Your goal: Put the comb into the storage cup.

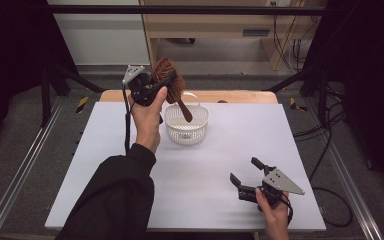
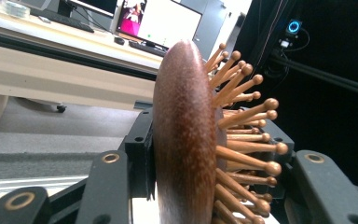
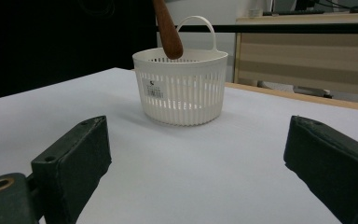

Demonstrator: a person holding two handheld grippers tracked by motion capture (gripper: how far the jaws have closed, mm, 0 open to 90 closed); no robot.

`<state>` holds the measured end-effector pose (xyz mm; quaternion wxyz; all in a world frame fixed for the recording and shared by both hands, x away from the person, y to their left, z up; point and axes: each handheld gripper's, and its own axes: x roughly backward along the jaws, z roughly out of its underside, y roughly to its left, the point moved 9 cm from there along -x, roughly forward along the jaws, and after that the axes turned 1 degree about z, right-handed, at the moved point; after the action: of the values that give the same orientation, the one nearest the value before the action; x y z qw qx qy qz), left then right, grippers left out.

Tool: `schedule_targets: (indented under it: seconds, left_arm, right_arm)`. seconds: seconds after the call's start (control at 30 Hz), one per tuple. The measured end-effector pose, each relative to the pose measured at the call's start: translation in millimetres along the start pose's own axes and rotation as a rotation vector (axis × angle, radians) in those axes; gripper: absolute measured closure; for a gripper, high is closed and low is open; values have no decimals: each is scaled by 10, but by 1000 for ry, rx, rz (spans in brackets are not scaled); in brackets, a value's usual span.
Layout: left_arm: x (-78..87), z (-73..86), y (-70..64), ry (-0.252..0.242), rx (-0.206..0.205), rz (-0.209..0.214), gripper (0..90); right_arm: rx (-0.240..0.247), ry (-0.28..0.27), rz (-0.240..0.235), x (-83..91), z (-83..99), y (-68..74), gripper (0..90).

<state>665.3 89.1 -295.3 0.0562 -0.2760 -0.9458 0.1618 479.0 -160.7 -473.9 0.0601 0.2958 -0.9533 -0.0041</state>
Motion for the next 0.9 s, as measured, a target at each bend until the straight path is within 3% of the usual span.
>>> schedule_targets:
  seconds: [0.23,0.53,0.9]
  left_arm:
    - [-26,107,60,8,21,-8,501]
    - [-139,256,25,24,-10,-17,500]
    - [-257,556,32,66,-10,-26,498]
  right_arm:
    - [4,3,-6,-4,4,10,75]
    - [3,2,-3,6,4,-6,74]
    - [2,2,-2,2,7,-10,74]
